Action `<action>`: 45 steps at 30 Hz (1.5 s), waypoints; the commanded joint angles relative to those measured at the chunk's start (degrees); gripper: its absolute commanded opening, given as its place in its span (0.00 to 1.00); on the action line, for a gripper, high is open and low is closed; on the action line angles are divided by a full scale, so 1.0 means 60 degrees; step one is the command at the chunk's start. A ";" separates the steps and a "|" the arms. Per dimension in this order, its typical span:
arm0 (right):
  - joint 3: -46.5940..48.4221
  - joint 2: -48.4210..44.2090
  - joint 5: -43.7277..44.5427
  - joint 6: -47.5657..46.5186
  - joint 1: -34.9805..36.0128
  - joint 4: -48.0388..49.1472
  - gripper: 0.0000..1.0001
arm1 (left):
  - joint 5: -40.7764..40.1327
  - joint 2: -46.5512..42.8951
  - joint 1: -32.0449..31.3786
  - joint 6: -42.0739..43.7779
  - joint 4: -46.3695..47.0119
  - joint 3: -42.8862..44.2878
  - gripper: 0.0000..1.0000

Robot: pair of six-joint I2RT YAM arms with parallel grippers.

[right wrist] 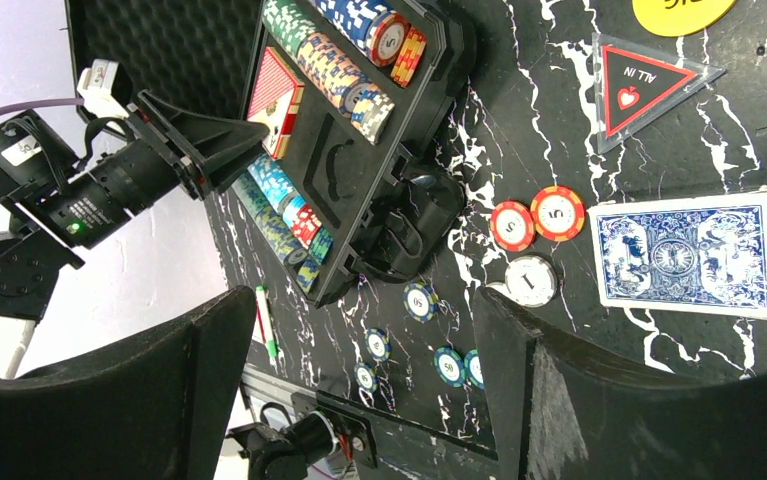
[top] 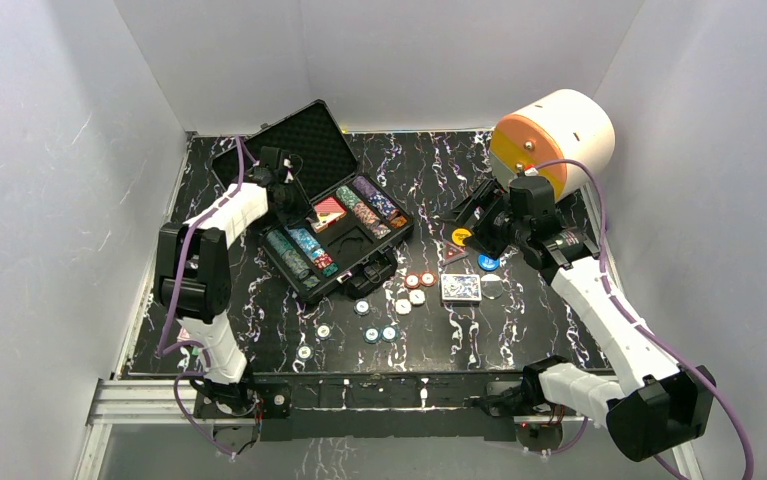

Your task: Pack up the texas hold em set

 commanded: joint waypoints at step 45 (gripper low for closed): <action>-0.0432 0.0147 0.0141 -0.0908 -0.0020 0.0185 0.86 | 0.0695 -0.0164 -0.0223 0.0898 -0.0124 0.0808 0.27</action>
